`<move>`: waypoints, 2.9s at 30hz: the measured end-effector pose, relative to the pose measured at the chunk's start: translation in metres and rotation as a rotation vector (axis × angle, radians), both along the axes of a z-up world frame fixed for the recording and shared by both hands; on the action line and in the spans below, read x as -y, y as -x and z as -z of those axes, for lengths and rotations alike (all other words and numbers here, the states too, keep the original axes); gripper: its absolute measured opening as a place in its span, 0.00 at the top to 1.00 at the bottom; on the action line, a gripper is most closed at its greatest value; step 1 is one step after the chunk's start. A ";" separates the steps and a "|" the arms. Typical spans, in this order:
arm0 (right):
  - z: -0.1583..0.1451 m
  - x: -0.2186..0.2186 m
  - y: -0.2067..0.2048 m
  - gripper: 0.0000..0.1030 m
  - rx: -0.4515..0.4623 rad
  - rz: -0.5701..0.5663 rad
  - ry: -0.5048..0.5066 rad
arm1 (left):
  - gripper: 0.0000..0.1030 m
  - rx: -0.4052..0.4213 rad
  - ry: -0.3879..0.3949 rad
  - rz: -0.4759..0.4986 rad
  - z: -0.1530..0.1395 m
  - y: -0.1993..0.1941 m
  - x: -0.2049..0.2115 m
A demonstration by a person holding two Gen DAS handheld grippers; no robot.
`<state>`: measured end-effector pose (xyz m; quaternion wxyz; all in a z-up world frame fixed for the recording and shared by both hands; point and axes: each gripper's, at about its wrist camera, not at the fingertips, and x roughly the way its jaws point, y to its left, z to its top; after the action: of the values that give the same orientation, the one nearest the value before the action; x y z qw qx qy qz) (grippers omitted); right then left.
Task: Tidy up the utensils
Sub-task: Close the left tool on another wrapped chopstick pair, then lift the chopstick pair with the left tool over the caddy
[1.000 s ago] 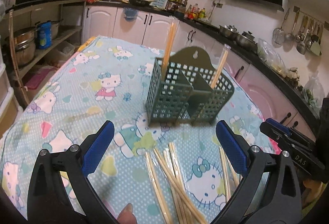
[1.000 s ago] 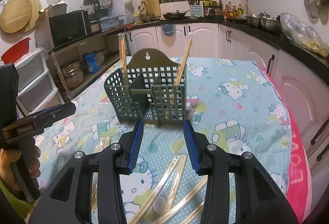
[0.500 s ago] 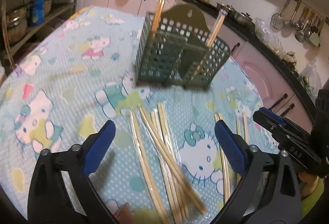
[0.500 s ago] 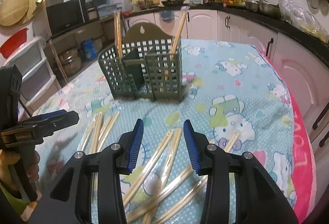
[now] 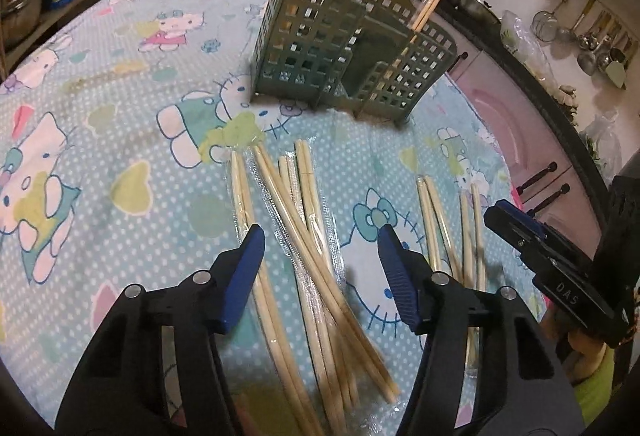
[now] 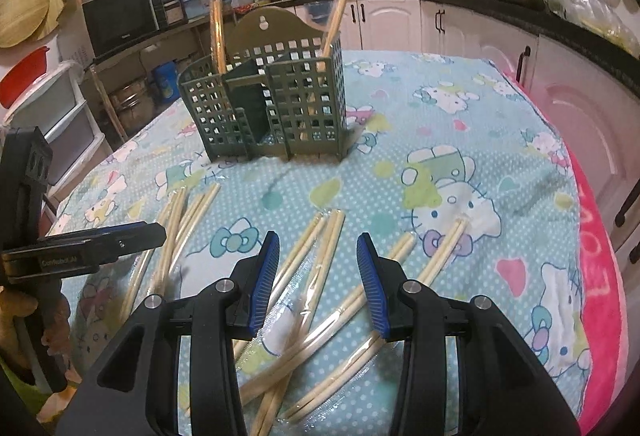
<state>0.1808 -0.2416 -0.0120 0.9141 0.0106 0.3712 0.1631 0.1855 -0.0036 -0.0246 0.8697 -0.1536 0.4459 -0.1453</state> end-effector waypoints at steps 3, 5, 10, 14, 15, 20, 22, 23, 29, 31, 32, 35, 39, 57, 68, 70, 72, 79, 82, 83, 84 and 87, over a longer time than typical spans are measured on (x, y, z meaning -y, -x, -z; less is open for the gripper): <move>0.005 0.000 -0.005 0.62 -0.022 0.001 0.015 | 0.53 -0.013 0.003 -0.009 0.004 -0.006 -0.001; 0.008 -0.001 -0.009 0.62 -0.039 0.001 0.020 | 0.53 -0.014 0.001 -0.014 0.003 -0.010 -0.001; 0.019 -0.002 -0.025 0.62 -0.093 0.007 0.043 | 0.55 -0.050 0.017 -0.023 0.006 -0.024 -0.001; 0.028 -0.004 -0.038 0.63 -0.137 0.009 0.053 | 0.58 -0.064 0.002 -0.032 0.010 -0.033 0.002; 0.030 -0.004 -0.041 0.63 -0.146 0.006 0.050 | 0.58 -0.065 0.000 -0.035 0.009 -0.035 0.002; 0.035 -0.007 -0.050 0.65 -0.176 -0.001 0.058 | 0.63 -0.079 -0.018 -0.044 0.009 -0.049 0.001; 0.036 -0.008 -0.053 0.65 -0.177 0.003 0.055 | 0.64 -0.084 -0.022 -0.050 0.010 -0.055 0.000; 0.036 -0.008 -0.055 0.66 -0.178 0.006 0.055 | 0.64 -0.086 -0.023 -0.052 0.010 -0.057 -0.001; 0.039 -0.006 -0.066 0.70 -0.200 0.015 0.055 | 0.69 -0.096 -0.032 -0.063 0.011 -0.071 0.001; 0.039 -0.008 -0.071 0.71 -0.204 0.017 0.060 | 0.72 -0.098 -0.034 -0.065 0.012 -0.075 0.000; 0.039 -0.009 -0.073 0.72 -0.205 0.018 0.065 | 0.74 -0.099 -0.036 -0.069 0.013 -0.076 0.000; 0.040 -0.010 -0.080 0.73 -0.210 0.021 0.067 | 0.78 -0.102 -0.033 -0.073 0.013 -0.079 -0.003; 0.040 -0.011 -0.090 0.78 -0.216 0.027 0.069 | 0.81 -0.104 -0.028 -0.079 0.014 -0.082 -0.006; 0.013 0.002 -0.097 0.93 -0.179 0.020 -0.110 | 0.94 -0.048 0.007 -0.058 -0.002 -0.073 -0.012; -0.037 -0.004 -0.073 0.94 -0.053 -0.023 -0.134 | 0.94 0.072 0.012 -0.023 -0.053 -0.061 -0.008; -0.047 -0.007 -0.068 0.94 -0.024 -0.033 -0.130 | 0.94 0.076 0.008 -0.020 -0.057 -0.060 -0.006; -0.053 -0.010 -0.065 0.94 -0.006 -0.045 -0.126 | 0.94 0.078 0.002 -0.025 -0.057 -0.060 -0.007; -0.061 -0.014 -0.061 0.94 0.009 -0.049 -0.127 | 0.94 0.091 0.002 -0.020 -0.054 -0.060 -0.006; -0.062 -0.016 -0.061 0.94 0.009 -0.049 -0.127 | 0.94 0.092 0.009 -0.016 -0.053 -0.060 -0.007; -0.061 -0.015 -0.061 0.94 0.007 -0.051 -0.128 | 0.94 0.095 0.010 -0.014 -0.053 -0.061 -0.007; -0.061 -0.015 -0.061 0.94 0.006 -0.050 -0.126 | 0.94 0.100 0.009 -0.012 -0.054 -0.060 -0.007; -0.062 -0.016 -0.064 0.94 0.003 -0.049 -0.123 | 0.94 0.113 0.024 0.004 -0.057 -0.060 -0.006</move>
<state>0.2445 -0.2253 0.0501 0.9081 0.0575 0.3591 0.2077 0.2452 0.0025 0.0323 0.8914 -0.1544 0.3946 -0.1608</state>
